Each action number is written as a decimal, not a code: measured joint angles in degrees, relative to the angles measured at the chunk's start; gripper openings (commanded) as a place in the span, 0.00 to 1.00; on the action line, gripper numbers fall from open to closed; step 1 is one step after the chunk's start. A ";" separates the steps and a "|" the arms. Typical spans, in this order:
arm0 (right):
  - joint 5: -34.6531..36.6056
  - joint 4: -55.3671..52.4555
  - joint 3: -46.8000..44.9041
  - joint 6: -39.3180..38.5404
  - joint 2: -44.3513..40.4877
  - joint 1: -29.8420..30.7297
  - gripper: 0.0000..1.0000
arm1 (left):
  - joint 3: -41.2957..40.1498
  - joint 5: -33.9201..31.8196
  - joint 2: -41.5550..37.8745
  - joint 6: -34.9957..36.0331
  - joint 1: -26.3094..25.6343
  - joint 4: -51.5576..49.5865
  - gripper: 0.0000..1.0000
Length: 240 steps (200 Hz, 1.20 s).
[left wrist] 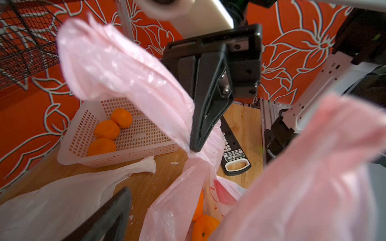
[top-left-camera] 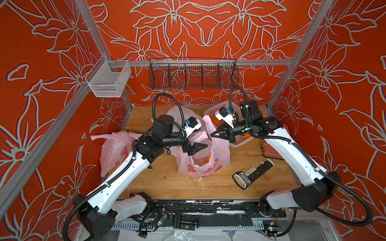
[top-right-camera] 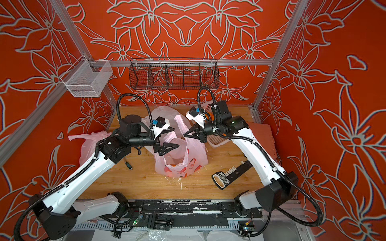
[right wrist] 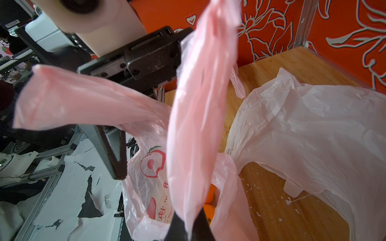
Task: Place the oranges into plastic bags & tie knots
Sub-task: Tie the plastic bag at the center of the board.
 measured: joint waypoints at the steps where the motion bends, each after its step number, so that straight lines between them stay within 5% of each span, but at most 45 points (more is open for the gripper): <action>1: 0.00 -0.04 0.00 -0.02 0.02 0.00 0.00 | 0.02 0.09 0.00 0.00 0.04 0.00 0.93; 58: -0.28 -2.32 0.59 -2.27 0.31 2.14 0.00 | 0.04 3.52 0.00 -2.03 3.04 -0.11 1.00; 240: -3.74 -4.37 2.84 -6.27 4.90 7.48 0.00 | -0.61 8.17 -0.09 -6.75 3.82 1.86 0.97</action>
